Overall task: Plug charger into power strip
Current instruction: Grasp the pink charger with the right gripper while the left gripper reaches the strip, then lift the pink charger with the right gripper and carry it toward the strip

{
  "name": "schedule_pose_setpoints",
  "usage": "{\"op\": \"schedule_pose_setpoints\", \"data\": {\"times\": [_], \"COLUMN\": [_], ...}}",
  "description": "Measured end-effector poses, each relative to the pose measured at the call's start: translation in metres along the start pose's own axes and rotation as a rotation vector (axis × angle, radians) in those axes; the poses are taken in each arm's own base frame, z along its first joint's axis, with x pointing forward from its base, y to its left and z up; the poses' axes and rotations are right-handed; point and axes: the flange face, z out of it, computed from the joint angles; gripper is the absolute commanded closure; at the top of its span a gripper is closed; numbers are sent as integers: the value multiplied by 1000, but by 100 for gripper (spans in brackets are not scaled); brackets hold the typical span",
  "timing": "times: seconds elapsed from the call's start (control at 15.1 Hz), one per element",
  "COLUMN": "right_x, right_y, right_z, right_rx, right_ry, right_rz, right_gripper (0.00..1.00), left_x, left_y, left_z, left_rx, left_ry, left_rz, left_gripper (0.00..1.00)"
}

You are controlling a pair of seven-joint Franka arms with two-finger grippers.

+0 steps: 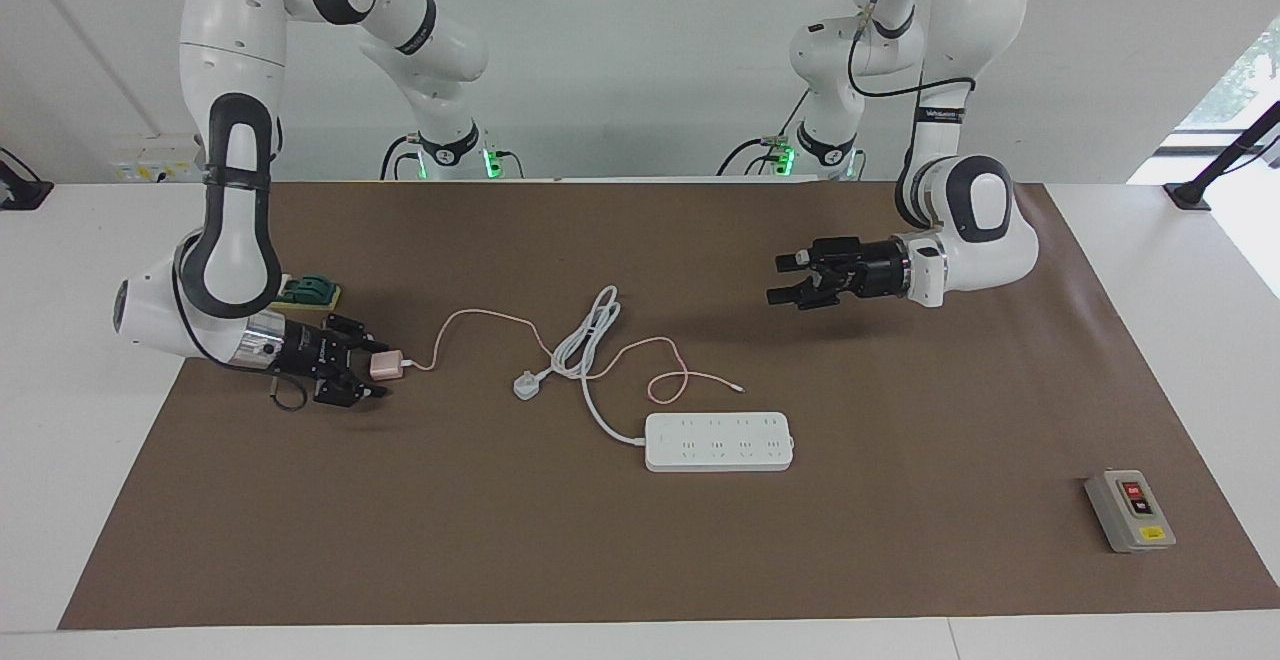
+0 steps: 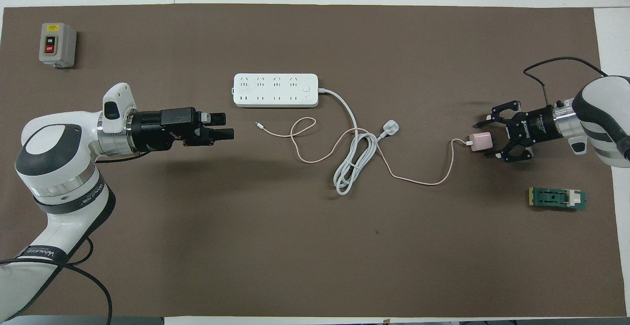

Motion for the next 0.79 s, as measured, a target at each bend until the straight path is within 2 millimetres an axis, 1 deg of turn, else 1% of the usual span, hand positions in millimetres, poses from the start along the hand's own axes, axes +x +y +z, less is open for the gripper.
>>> {"op": "schedule_pose_setpoints", "data": {"times": [0.07, 0.13, 0.2, 0.26, 0.66, 0.79], "right_x": [0, 0, 0, -1, -2, -11], "right_y": [0, -1, -2, -2, -3, -11], "right_z": [-1, -4, -5, -6, -6, -8], "right_rx": [4, 8, 11, 11, 8, 11], "right_ry": [0, 2, 4, 3, 2, 8], "right_rz": [-1, -4, -8, -11, -68, -90], "right_gripper": [64, 73, 88, 99, 100, 100], "left_x": [1, 1, 1, 1, 0, 0], "left_y": [1, 3, 3, 4, 4, 5], "left_z": [0, 0, 0, 0, 3, 4], "left_rx": [0, -1, -2, -2, -5, -8], "left_ry": [0, -1, -2, -3, -11, -16], "left_rz": [3, 6, 7, 8, 8, 7], "left_gripper": [0, 0, 0, 0, 0, 0]}}
